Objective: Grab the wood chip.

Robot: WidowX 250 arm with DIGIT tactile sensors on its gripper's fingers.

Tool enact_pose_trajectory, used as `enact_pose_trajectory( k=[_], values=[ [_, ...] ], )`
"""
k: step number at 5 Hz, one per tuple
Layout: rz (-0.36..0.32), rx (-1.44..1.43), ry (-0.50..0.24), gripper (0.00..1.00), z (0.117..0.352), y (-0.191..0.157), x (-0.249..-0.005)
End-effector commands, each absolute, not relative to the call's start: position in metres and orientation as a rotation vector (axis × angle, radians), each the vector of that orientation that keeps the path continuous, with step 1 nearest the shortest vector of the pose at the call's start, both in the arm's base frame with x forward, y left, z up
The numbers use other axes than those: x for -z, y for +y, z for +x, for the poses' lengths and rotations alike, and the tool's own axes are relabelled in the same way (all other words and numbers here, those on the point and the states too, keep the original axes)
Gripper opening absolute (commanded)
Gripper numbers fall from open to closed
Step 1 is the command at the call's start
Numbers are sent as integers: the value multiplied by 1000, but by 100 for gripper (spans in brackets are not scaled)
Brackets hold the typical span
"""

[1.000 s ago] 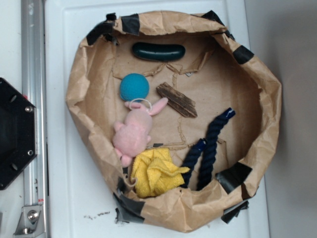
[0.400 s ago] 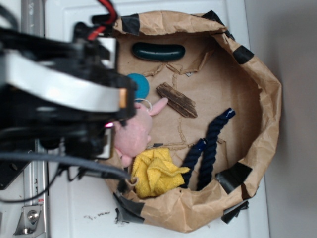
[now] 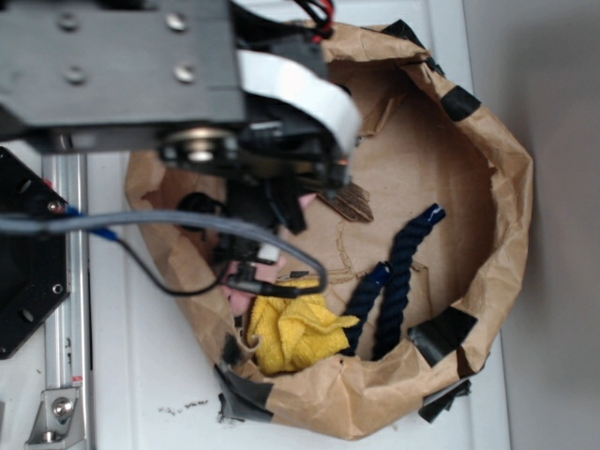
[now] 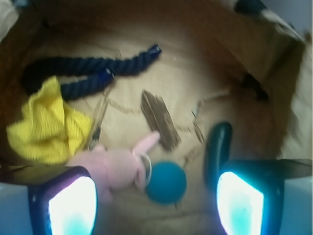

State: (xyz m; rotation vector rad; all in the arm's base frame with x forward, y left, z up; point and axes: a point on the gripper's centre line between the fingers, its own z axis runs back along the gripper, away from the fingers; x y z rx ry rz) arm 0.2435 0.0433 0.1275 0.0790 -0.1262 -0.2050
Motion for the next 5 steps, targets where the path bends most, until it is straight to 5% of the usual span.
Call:
enact_pose_trajectory(
  k=[1,3,4,5],
  values=[
    [71,282,-85,100,289,31,-61],
    [74,275,-19,100,304,35,-3],
    [79,269,-31,0,300,32,-5],
    [83,268,-69,0,294,31,-19]
  ],
)
